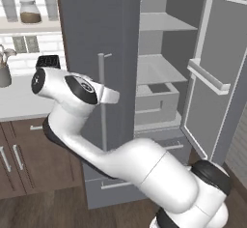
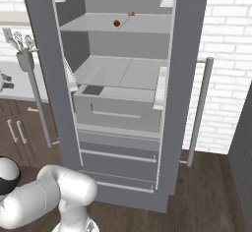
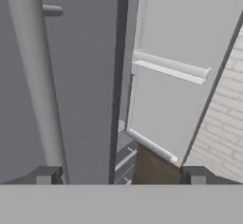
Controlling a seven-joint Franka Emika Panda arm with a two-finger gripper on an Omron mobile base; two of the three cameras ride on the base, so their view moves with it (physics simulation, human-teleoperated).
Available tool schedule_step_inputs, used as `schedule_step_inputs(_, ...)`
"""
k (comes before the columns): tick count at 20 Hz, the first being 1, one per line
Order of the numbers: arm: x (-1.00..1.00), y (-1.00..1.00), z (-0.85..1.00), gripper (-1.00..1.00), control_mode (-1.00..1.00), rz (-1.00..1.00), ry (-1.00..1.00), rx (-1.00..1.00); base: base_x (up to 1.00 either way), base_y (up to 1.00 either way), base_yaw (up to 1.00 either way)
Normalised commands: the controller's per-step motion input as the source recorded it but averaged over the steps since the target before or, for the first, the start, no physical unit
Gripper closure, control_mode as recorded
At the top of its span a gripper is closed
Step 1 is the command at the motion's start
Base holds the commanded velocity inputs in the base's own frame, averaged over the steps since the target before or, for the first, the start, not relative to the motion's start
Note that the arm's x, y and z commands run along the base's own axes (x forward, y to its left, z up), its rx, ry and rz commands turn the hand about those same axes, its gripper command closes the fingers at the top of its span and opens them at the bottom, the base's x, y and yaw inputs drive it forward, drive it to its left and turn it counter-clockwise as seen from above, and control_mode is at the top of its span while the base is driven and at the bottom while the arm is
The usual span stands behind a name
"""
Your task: Take the strawberry from the fridge and place it on top of the pancake, located on the dining counter.
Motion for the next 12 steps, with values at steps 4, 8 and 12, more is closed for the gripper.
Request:
schedule_step_inputs(4, -0.75, -0.71, 0.22, -1.00, -1.00, 0.03, 0.00, 0.37, 0.00, 0.00, 0.00)
schedule_step_inputs(8, -0.21, -0.69, 0.33, -1.00, -1.00, 0.03, 0.00, 0.52, 0.00, 0.00, 0.00)
schedule_step_inputs(12, 0.00, -0.84, 0.22, -1.00, -1.00, 0.13, 0.00, 0.62, 0.00, 0.00, 0.00)
